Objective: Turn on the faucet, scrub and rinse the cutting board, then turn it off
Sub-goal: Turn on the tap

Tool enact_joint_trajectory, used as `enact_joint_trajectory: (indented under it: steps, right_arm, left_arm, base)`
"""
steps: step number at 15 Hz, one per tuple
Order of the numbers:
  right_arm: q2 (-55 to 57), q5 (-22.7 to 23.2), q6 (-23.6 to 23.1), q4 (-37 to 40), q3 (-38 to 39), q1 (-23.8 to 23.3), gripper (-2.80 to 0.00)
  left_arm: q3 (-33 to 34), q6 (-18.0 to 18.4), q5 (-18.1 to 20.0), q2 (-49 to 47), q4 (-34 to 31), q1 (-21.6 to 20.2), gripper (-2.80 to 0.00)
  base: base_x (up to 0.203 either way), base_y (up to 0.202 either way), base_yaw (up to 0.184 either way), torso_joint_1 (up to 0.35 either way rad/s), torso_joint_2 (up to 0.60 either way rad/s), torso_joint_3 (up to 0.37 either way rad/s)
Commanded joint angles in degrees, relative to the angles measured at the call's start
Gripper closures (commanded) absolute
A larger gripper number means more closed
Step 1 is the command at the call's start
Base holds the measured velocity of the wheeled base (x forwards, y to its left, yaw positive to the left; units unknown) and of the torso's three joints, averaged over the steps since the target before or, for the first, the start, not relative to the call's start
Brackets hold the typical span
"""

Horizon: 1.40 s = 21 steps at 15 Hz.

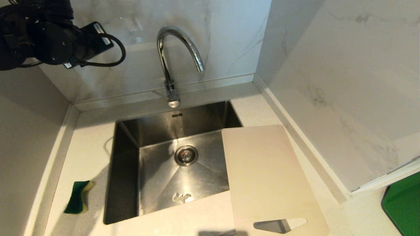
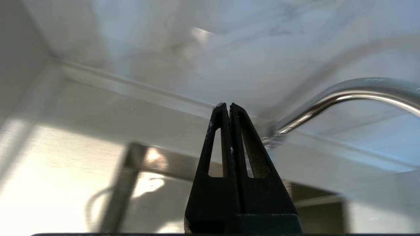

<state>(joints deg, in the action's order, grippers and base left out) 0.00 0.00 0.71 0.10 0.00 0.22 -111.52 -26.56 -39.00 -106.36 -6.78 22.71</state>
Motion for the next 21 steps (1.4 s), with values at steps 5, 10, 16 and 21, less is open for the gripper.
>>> enact_joint_trajectory:
  steps: [5, 10, 16, 21]
  right_arm:
    - [0.0, 0.0, 0.0, 0.0, 0.0, 0.0, 0.00]
    - [0.0, 0.0, 0.0, 0.0, 0.1, 0.0, 0.00]
    - [0.1, 0.0, 0.0, 0.0, 0.1, 0.0, 0.00]
    - [0.1, 0.0, 0.0, 0.0, 0.1, 0.0, 0.00]
  left_arm:
    - [-0.5, -2.3, 1.9, -4.6, 3.1, 0.7, 0.00]
    - [-0.5, -4.6, 3.5, -11.1, 4.7, 0.0, 0.00]
    - [-0.7, -6.0, 4.2, -16.4, 8.5, 0.0, 0.00]
    - [-0.7, -7.3, 6.1, -17.8, 9.2, 0.1, 0.00]
  base:
    - [0.000, 0.000, 0.000, 0.000, 0.00, 0.000]
    - [0.000, 0.000, 0.000, 0.000, 0.00, 0.000]
    - [0.000, 0.000, 0.000, 0.000, 0.00, 0.000]
    - [0.000, 0.000, 0.000, 0.000, 0.00, 0.000]
